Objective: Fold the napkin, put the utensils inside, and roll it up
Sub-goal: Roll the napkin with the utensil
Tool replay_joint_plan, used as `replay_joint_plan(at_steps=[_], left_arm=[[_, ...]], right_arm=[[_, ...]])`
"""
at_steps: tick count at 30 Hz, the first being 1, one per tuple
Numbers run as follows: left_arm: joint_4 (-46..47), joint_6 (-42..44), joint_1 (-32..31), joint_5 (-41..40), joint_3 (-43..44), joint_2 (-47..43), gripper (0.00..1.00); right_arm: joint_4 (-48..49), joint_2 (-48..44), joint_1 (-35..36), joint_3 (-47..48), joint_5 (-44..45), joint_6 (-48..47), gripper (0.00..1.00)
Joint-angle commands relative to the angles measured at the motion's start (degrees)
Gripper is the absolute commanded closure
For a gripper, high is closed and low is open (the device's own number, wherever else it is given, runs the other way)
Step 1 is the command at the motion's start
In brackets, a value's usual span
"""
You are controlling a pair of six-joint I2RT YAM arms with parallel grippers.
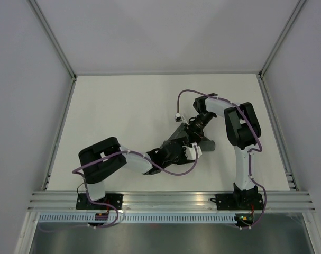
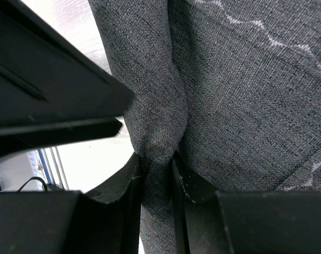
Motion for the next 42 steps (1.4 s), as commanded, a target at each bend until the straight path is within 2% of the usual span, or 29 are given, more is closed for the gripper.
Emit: replay_joint_plan(at_steps=[1,6,9,15,21,24,27,28,33,38,42], left_arm=[[3.4,5.8,-0.7,-0.3,3.4,3.4,0.23],[2.8,5.5,-0.7,1.0,4.2,5.7,0.25],[1.0,4.8,-0.7,1.5,4.9,7.2,0.30],[-4.0,2.1,-0.3,5.3,5.9,8.3,0.53],[-9.2,-0.7,1.0,9.6,6.7,8.8,0.73],[-10.7,-1.7,1.4,11.9,6.8,8.8,0.76],[-12.4,-2.8,2.0,15.5,6.8,8.5,0.80],[-12.9,-3.3,2.4,16.3,6.9,8.4,0.81],[-15.2,-4.0,2.9,19.9,7.4,8.1,0.88],[-17.9,-5.8,3.4,23.0,8.0,7.2,0.90],[-22.1,-7.7,4.8,28.0,9.9,7.0,0.90]], right_arm=[[3.8,4.6,0.0,-0.3,5.1,-3.4,0.85],[3.0,5.4,-0.2,0.5,5.1,-3.5,0.85],[2.4,5.8,-0.5,1.2,4.7,-3.7,0.85],[1.6,5.6,-0.7,2.1,3.9,-3.8,0.83],[0.5,4.3,-0.8,2.6,2.9,-3.7,0.75],[0.0,3.3,-0.9,2.9,2.4,-3.1,0.67],[-0.3,1.4,-1.0,3.1,1.3,-1.3,0.52],[-0.2,0.7,-1.0,3.1,1.2,-0.4,0.50],[0.5,-4.6,-2.1,3.0,1.5,2.3,0.43],[1.6,-9.1,-4.3,2.9,1.7,5.2,0.35],[3.9,-12.4,-6.8,1.7,1.7,7.5,0.35]])
